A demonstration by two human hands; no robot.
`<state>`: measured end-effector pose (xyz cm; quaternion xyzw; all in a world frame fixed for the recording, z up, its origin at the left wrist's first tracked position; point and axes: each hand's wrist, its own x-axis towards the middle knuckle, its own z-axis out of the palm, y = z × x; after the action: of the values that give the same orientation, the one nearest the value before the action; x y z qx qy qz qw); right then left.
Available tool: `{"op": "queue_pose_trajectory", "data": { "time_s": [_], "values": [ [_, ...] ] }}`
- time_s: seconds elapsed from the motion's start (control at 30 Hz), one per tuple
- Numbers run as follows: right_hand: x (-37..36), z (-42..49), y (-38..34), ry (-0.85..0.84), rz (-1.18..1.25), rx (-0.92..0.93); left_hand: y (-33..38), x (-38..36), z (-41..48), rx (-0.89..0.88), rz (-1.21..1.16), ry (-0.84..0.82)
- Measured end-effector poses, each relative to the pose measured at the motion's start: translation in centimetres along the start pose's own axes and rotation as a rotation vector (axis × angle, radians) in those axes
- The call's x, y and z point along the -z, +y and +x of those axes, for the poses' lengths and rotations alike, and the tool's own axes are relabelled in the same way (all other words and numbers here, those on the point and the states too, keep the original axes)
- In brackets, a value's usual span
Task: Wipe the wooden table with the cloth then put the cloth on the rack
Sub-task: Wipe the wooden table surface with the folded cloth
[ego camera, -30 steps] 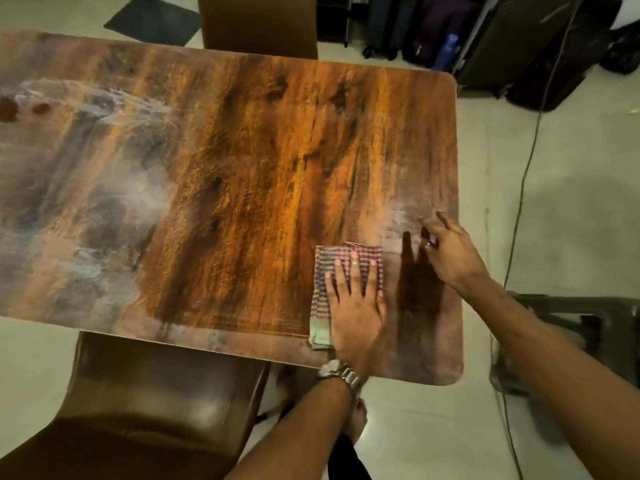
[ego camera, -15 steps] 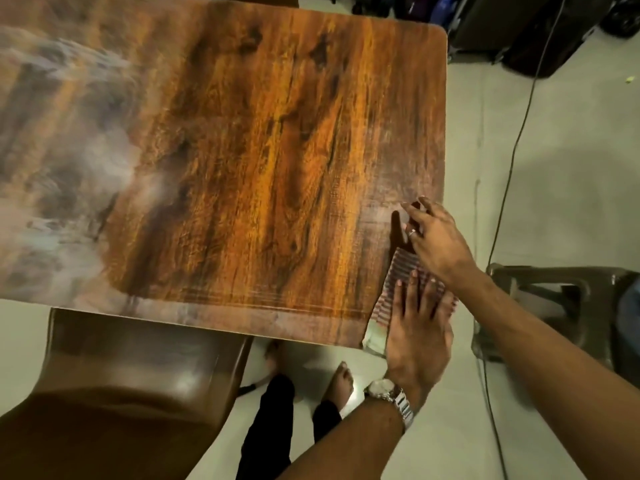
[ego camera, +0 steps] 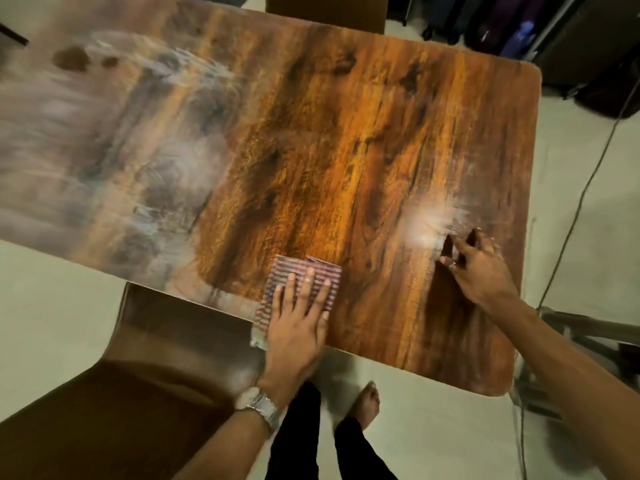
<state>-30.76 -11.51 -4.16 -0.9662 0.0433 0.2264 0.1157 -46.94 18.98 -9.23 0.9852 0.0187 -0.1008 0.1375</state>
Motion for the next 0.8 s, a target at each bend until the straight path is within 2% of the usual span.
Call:
{"op": "queue_pose_trajectory", "data": {
  "time_s": [0.1, 0.2, 0.4, 0.5, 0.6, 0.7, 0.8],
  "values": [
    [-0.9, -0.3, -1.2, 0.019, -0.03, -0.022, -7.9, 2.3, 0.5, 0.135, 0.038, 0.036],
    [-1.3, -0.4, -2.0, 0.025, -0.013, -0.049, -13.5, 4.3, 1.9, 0.198, 0.042, 0.072],
    [-1.7, 0.1, -3.4, 0.037, -0.013, -0.034, -14.0, 4.8, 4.8, 0.359, 0.038, 0.14],
    [-2.0, 0.3, -3.1, 0.076, -0.005, -0.014, -12.0, 4.6, 5.6, 0.387, 0.02, 0.135],
    [-1.2, 0.9, -2.0, 0.154, 0.054, 0.044, -7.0, 3.8, 6.3, 0.249, 0.023, 0.131],
    [0.7, 1.3, -1.0, 0.252, 0.238, 0.062, 1.7, 1.9, 6.1, 0.086, -0.027, 0.088],
    [3.0, 1.5, 0.7, 0.354, 0.323, 0.011, 12.4, -1.4, 4.4, -0.099, -0.058, 0.077]
  ]
}}
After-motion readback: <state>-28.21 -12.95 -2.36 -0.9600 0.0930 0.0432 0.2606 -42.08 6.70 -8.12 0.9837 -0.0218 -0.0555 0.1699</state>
